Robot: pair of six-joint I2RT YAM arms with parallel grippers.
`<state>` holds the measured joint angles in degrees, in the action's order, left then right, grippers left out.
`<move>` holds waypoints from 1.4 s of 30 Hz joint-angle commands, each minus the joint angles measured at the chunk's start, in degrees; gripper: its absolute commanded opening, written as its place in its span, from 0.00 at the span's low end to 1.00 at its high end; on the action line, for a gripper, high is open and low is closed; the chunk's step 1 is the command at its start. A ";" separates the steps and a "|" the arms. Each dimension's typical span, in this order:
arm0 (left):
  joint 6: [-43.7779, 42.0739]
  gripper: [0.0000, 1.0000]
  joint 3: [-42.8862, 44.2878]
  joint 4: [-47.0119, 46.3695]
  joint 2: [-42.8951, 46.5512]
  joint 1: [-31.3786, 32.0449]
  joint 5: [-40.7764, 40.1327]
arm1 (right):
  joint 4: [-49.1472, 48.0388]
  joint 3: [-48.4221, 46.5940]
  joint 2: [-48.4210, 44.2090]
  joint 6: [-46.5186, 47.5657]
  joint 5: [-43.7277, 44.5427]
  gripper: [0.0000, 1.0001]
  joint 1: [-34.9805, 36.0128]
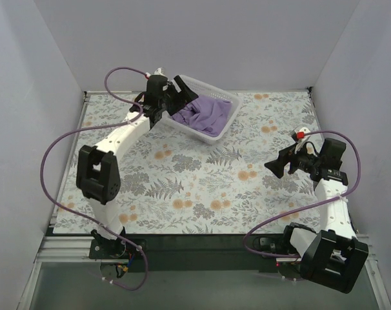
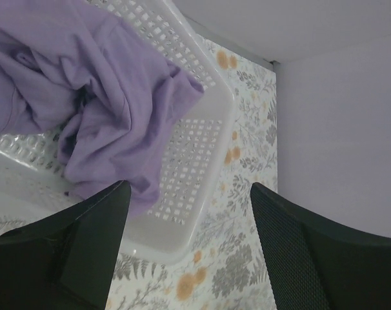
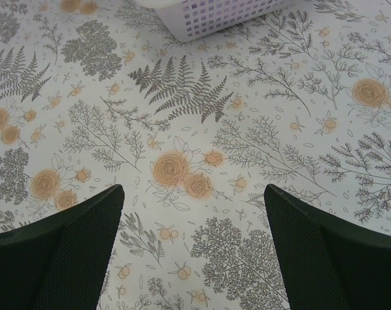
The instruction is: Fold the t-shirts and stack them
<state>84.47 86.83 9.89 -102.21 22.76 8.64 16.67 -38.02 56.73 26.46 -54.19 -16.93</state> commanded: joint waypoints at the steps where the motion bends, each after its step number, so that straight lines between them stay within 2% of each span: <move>1: 7.11 0.74 11.83 7.93 -8.68 0.96 -6.17 | -1.90 -0.91 1.01 -0.97 -1.71 0.95 -0.21; 4: 8.08 0.73 18.97 11.45 -16.77 1.40 -7.85 | -1.90 -0.92 0.58 -0.97 -0.30 0.95 -0.12; 5: 8.00 0.72 24.13 12.51 -20.71 1.49 -11.59 | -1.90 -0.92 0.49 -0.97 -0.65 0.95 -0.12; 8: 7.03 0.71 33.72 17.00 -28.36 2.02 -14.17 | -1.81 -0.92 0.66 -1.06 -0.91 0.95 -0.21; 12: 6.50 0.65 42.78 20.78 -36.29 2.20 -15.68 | -1.81 -1.18 1.01 -1.15 -0.65 0.95 -0.21; 15: 6.41 0.59 44.13 21.31 -39.20 2.28 -14.45 | -1.73 -1.27 0.84 -1.15 -0.12 0.95 -0.21; 17: 5.80 0.24 44.13 19.56 -39.55 2.37 -11.99 | -1.81 -1.35 0.84 -1.15 0.05 0.95 -0.21; 18: 4.14 0.00 44.22 18.60 -39.12 2.37 -10.94 | -1.81 -1.27 0.75 -1.15 0.05 0.95 -0.21; 19: 3.26 0.00 43.87 16.32 -38.24 2.55 -10.49 | -1.81 -1.27 0.75 -1.15 0.14 0.95 -0.30; 25: -7.90 0.00 34.74 -0.89 -19.63 5.62 -6.11 | -1.81 -1.00 0.58 -0.97 0.49 0.95 -0.30; 31: -8.00 0.00 16.56 -7.68 3.83 6.24 0.84 | -1.90 -0.83 0.40 -0.44 1.64 0.95 -0.56; 32: -8.09 0.00 10.96 -8.21 9.78 6.50 0.93 | -1.81 -0.74 0.40 -0.36 1.81 0.95 -0.65; 36: -9.23 0.00 1.36 -9.01 22.74 6.94 3.65 | -1.99 -0.48 0.75 -0.09 1.99 0.95 -0.91; 39: -10.11 0.00 -1.91 -9.01 30.30 7.21 7.26 | -2.08 -0.30 1.28 0.09 1.90 0.95 -1.09; 42: -10.64 0.00 -1.31 -8.05 34.79 7.21 11.38 | -1.99 -0.21 2.16 0.17 1.99 0.95 -1.35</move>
<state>75.55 86.76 1.26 -68.34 29.85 14.61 16.23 -38.02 58.11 25.91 -52.16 -17.76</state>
